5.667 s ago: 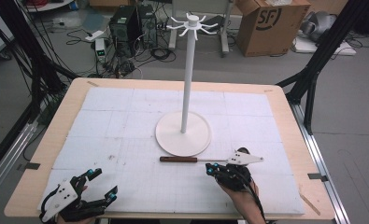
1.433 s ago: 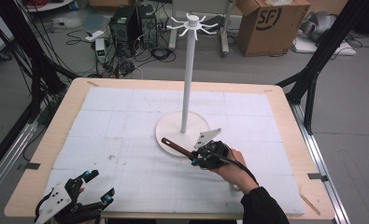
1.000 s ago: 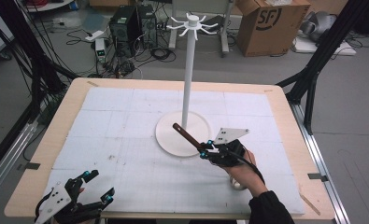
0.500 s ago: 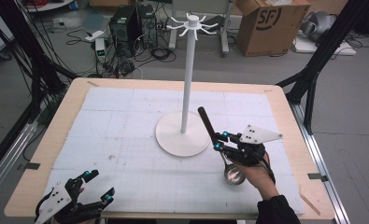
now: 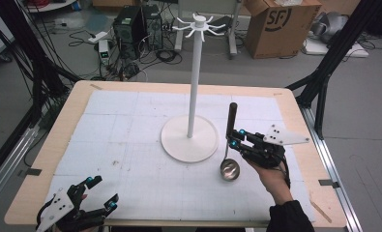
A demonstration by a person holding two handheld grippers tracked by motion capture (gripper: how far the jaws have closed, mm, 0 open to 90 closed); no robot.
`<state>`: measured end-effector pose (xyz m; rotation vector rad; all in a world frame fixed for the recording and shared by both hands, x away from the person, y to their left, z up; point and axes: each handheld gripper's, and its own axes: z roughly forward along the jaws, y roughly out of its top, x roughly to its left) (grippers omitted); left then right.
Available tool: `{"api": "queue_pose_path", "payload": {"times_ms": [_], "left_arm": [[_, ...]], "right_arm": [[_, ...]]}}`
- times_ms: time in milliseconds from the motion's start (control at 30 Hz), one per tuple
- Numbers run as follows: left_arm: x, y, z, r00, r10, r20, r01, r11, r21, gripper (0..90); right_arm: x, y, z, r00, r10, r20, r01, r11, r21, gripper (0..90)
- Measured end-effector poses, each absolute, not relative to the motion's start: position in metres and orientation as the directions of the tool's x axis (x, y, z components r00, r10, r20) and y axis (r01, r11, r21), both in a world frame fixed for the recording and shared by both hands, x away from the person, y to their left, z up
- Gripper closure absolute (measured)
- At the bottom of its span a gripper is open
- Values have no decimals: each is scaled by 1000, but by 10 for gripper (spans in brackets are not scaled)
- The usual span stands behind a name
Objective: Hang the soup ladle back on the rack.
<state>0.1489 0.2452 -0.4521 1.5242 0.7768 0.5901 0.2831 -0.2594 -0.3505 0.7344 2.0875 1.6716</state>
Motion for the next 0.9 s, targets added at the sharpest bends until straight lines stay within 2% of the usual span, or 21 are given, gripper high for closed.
{"api": "queue_pose_path", "payload": {"times_ms": [300,900], "left_arm": [[149,245,-452,641,764,-77,129,-9,992,196],[149,245,-452,640,764,-83,130,-1,992,197]], "right_arm": [[283,-261,-348,-790,612,38,153,137,979,739],[298,-255,-311,-792,610,26,120,114,986,739]]}}
